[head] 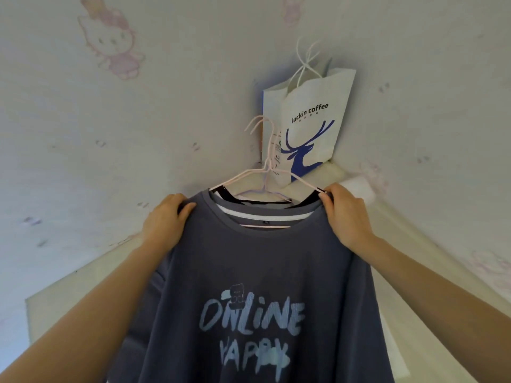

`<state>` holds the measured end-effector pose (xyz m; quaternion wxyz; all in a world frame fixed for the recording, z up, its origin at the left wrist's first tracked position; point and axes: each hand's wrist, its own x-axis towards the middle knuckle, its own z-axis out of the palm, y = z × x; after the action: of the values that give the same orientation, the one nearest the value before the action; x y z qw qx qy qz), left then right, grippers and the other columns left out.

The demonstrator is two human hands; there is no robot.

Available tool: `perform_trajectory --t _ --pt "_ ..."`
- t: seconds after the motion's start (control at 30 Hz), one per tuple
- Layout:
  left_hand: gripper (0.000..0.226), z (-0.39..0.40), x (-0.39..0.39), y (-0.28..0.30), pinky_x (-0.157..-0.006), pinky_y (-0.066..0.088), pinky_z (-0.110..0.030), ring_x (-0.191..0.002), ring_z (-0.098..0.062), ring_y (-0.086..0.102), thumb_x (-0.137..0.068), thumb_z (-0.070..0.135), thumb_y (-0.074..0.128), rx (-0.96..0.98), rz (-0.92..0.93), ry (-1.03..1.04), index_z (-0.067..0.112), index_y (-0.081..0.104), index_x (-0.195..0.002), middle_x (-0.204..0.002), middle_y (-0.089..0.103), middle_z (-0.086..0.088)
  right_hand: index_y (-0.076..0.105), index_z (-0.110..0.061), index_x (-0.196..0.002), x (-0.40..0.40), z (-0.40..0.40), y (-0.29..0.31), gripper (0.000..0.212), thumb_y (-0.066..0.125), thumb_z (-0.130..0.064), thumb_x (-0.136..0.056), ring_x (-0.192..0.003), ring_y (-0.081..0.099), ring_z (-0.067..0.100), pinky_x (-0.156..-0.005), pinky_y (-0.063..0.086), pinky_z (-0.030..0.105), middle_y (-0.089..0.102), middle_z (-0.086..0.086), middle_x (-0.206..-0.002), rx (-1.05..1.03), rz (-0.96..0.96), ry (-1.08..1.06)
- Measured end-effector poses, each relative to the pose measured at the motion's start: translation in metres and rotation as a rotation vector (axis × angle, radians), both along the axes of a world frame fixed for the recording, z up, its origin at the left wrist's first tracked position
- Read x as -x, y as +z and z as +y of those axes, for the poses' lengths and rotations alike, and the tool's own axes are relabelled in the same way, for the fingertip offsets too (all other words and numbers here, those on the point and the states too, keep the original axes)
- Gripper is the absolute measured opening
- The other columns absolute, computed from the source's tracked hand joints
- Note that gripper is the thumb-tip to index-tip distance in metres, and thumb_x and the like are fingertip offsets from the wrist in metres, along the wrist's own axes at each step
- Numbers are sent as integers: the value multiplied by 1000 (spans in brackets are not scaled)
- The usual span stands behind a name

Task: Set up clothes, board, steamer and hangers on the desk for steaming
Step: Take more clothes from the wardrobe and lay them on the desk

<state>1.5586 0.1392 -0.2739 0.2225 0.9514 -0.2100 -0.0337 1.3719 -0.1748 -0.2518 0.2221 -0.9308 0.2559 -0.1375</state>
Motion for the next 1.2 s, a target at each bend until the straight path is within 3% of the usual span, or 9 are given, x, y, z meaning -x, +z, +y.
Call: perform_trajectory --t 0.17,0.43,0.83,1.07,1.2 --pt "26 -10 -18 -32 -74 47 -41 -92 -34 58 -96 47 42 -123 35 37 24 56 -95 -107 59 -3 52 -15 -91 -21 -8 -45 22 39 -30 -101 -78 54 25 -77 43 40 60 1 -91 -29 95 2" --pt "31 -37 -52 -62 -69 45 -41 -91 -37 58 -98 44 41 -250 18 17 16 55 -95 -106 58 -8 48 -13 -86 -58 -26 -87 25 41 -31 -101 -76 55 27 -77 47 44 55 3 -83 -100 200 -4" --pt "27 -48 -51 -95 -60 45 -43 -79 -40 58 -97 36 47 -292 -72 37 10 51 -97 -107 55 -12 55 -6 -96 -71 -36 -128 24 42 -26 -101 -77 52 30 -67 43 40 56 12 -89 64 234 56" --pt "24 -56 -41 -100 -68 45 -45 -96 -38 53 -96 24 47 -404 -65 80 6 57 -109 -111 52 -15 58 0 -100 -72 -34 -139 20 49 -18 -98 -89 51 34 -77 44 43 56 19 -101 212 281 82" --pt "29 -47 -30 -106 -78 43 -51 -98 -42 50 -92 9 43 -447 -248 -60 0 61 -114 -110 58 -20 58 -2 -108 -66 -27 -133 23 47 -19 -97 -96 51 34 -81 43 42 56 17 -109 243 311 59"
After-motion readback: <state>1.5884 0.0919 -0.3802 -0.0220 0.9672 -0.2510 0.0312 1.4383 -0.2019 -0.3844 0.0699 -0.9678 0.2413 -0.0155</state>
